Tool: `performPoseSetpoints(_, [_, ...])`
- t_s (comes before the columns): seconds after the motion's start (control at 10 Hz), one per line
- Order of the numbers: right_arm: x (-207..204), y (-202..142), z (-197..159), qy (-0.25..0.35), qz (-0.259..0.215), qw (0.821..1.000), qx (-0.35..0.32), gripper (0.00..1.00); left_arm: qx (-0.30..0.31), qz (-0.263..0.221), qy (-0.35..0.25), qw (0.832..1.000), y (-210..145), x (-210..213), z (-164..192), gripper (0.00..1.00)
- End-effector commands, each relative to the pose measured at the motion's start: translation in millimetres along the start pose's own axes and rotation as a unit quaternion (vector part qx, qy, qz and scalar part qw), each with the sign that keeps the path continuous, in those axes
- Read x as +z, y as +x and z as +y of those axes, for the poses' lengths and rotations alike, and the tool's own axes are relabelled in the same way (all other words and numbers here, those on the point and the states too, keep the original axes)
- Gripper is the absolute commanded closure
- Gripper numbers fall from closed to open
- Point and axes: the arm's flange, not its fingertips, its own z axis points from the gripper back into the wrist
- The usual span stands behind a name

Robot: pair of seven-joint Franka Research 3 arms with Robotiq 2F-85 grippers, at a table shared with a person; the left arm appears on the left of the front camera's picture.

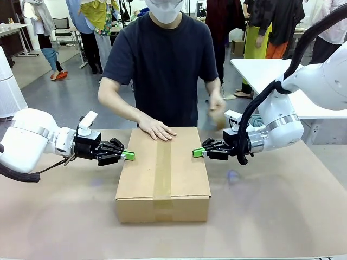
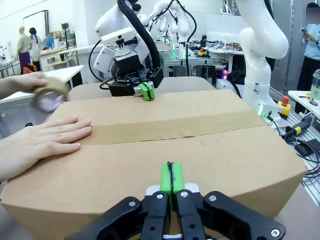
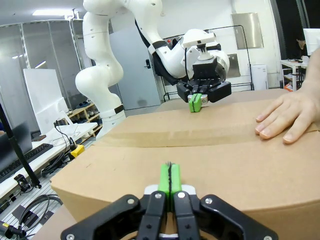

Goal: Wrap the clocks to prevent damage.
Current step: After the human seals the box with tape, release both hands from the side flaps of the Package Box.

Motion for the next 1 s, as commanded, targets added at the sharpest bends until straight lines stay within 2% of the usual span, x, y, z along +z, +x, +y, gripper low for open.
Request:
performPoseSetpoints(0.0, [1.1, -2.7, 0.0, -0.005, 0.002, 1.0, -0.004, 0.99, 0.003, 0.002, 0.005, 1.0, -2.9, -2.2, -1.3, 1.0])
performPoseSetpoints(0.8, [0.0, 0.0, 0.0, 0.0, 0.0, 1.0, 0.0, 0.99, 0.0, 0.0, 0.0, 1.0, 0.1, 0.0, 0.0, 1.0])
performPoseSetpoints(0.9, [4.1, 16.2, 13.5, -0.017, 0.04, 0.999, -0.01, 0.99, -0.003, 0.037, -0.004, 0.999, 13.8, 9.5, -7.7, 1.0])
